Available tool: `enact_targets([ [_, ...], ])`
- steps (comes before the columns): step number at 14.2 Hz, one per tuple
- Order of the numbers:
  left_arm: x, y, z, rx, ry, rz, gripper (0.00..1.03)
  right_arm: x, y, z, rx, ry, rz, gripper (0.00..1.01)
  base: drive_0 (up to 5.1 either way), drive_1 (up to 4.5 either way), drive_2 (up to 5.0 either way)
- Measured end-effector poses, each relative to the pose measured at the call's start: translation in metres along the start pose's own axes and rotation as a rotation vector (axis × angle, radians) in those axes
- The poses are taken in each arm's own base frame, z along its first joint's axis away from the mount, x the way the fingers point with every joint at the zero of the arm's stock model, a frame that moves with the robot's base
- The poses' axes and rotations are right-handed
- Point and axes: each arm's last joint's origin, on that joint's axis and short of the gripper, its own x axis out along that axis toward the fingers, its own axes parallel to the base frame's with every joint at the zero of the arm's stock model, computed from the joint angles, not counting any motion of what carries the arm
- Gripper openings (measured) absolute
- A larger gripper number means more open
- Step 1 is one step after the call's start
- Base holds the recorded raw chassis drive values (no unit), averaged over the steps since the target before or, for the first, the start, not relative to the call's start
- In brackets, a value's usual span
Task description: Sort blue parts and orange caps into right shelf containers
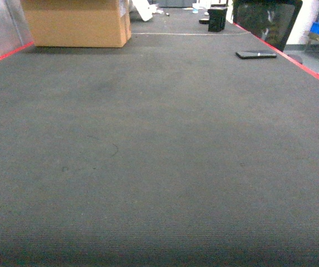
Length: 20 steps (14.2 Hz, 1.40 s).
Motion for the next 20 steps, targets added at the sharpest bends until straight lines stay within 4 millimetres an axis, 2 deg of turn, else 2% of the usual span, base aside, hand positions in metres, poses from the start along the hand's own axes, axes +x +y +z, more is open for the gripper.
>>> enact_targets([
  [2, -0.007, -0.001, -0.005, 0.000, 0.004, -0.017, 0.42, -0.005, -0.008, -0.006, -0.003, 0.000, -0.034, 0.43, 0.0, 0.00, 0.0],
  [7, -0.019, 0.000, -0.016, 0.000, -0.008, -0.015, 0.42, -0.013, -0.007, -0.015, -0.006, -0.007, -0.018, 0.43, 0.0, 0.00, 0.0],
  [11, -0.029, 0.000, -0.015, 0.000, -0.016, -0.015, 0.42, -0.019, -0.007, -0.022, -0.007, -0.020, -0.018, 0.43, 0.0, 0.00, 0.0],
  [12, -0.033, 0.000, -0.015, 0.000, -0.019, -0.015, 0.42, -0.031, -0.007, -0.023, -0.007, -0.031, -0.017, 0.43, 0.0, 0.00, 0.0],
  [16, -0.041, 0.000, -0.021, 0.001, 0.032, -0.014, 0.42, -0.031, -0.007, -0.025, -0.007, -0.010, -0.017, 0.43, 0.0, 0.00, 0.0],
  [18, -0.046, 0.000, -0.016, 0.001, -0.031, -0.016, 0.42, -0.031, -0.007, -0.025, -0.007, -0.009, -0.018, 0.43, 0.0, 0.00, 0.0],
  [20, -0.046, 0.000, -0.019, 0.002, 0.000, -0.015, 0.42, -0.031, -0.007, -0.025, -0.007, -0.010, -0.018, 0.43, 0.0, 0.00, 0.0],
])
